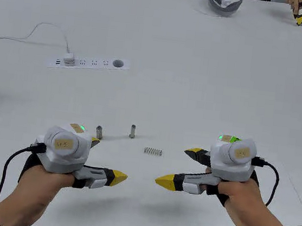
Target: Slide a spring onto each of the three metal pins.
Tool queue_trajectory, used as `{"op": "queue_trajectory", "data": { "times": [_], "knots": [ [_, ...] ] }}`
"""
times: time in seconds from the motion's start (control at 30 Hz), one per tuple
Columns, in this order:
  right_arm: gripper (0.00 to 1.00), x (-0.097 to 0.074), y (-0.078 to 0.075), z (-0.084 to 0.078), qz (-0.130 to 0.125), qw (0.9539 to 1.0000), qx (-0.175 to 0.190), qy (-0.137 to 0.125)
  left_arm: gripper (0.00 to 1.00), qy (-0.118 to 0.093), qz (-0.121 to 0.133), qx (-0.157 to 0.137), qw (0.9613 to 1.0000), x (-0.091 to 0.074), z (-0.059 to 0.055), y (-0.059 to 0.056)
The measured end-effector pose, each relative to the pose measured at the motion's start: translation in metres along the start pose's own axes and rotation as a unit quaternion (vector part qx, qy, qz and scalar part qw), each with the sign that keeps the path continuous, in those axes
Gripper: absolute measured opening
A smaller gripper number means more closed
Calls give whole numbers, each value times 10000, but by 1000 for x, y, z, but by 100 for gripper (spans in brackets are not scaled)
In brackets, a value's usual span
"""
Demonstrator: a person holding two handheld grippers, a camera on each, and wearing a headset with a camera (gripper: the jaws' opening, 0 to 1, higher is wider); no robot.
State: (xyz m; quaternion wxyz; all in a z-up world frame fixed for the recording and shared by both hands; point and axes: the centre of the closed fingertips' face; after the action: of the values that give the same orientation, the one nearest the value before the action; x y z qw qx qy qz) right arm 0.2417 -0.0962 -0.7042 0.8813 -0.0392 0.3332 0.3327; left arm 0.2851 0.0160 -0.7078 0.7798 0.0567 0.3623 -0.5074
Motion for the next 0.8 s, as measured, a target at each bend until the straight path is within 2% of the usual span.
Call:
{"op": "queue_trajectory", "data": {
  "times": [0.4,0.8],
  "knots": [
    [81,-6,-1,-6,-26,10000,-11,48,72,201,-235,395,9987,23,9,-13],
    [81,-15,0,-11,-27,9999,-37,108,72,461,-451,930,9936,46,17,-23]
  ]
}}
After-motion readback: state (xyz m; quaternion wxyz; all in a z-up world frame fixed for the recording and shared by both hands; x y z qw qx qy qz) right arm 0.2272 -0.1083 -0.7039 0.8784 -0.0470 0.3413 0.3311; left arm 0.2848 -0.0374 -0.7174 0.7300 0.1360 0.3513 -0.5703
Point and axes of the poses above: the centre of the closed fingertips' face, and the gripper's own axes: x roughly forward along the fingers, y roughly to its left, z roughly out of its top, and after that the axes turned 9 degrees about -x, right-handed
